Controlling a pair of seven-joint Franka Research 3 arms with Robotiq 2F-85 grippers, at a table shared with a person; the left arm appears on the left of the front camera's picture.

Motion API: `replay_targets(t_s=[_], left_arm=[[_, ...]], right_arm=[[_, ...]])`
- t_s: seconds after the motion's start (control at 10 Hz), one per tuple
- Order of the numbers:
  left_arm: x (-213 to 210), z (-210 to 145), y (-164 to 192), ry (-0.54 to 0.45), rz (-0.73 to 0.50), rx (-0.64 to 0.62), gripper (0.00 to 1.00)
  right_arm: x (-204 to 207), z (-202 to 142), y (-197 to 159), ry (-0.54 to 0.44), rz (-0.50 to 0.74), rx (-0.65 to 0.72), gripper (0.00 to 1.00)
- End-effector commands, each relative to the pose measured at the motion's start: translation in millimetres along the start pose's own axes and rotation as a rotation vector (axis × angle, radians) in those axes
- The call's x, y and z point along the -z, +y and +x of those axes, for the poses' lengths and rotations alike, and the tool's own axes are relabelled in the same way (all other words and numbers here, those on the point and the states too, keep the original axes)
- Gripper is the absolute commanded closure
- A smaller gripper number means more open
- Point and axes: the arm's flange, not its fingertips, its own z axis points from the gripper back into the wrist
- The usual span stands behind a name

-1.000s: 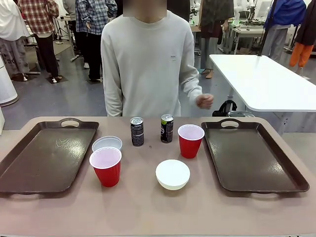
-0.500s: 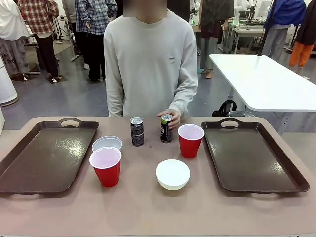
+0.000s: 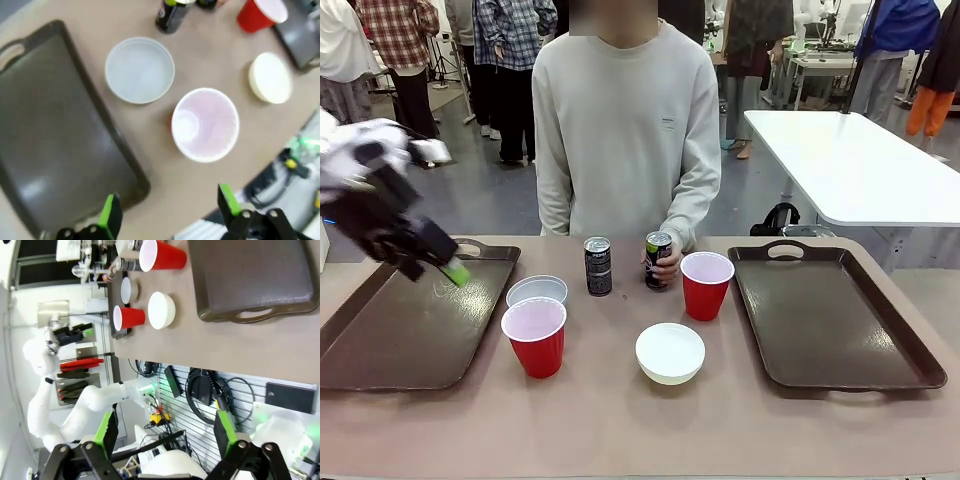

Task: Prepare tableware on both trays.
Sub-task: Pick up a Picnic Bowl from the table and place it on a Handle tray.

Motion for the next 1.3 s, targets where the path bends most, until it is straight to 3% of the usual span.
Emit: replay_targets(t_s=[0.0,0.1,0.2,0.3,0.4,0.8,1.0,1.1,1.2], left_arm=[[54.5,33.5,-12.2,-0.012,0.222,-0.020,0.00],[75.4,51.9,-14.6,-0.058,0.284,-0.018,0.00],[87.0,62.5,-9.5,-0.104,0.264,-0.003,0.00],[76.2,57.6,-4.0,-0.113,0.148,0.003,0.00],[72.8,39.0,-31.7,-0.083,0.225,0.050,0.00],[79.1,47.5,-22.7,-0.089,0.205,0.069,0.00],[52.3,97.7,-32.8,-0.108,0.302,0.001,0.00],[50.3,128.7,-26.7,-0.104,0.294,-0.036,0.00],[55.5,152.8,-20.6,-0.061,0.311,-0.067,0.00]], right_arm=[[-0.7,-0.1,-0.5,0.002,0.018,-0.012,0.00],[-0.7,-0.1,-0.5,0.002,0.018,-0.012,0.00],[-0.7,-0.1,-0.5,0.002,0.018,-0.012,0.00],[-0.7,-0.1,-0.5,0.002,0.018,-0.012,0.00],[-0.7,-0.1,-0.5,0.002,0.018,-0.012,0.00],[-0.7,-0.1,-0.5,0.002,0.018,-0.012,0.00],[-0.7,-0.1,-0.5,0.002,0.018,-0.012,0.00],[-0.7,-0.1,-0.5,0.002,0.018,-0.012,0.00],[-0.7,-0.1,-0.5,0.002,0.018,-0.012,0.00]])
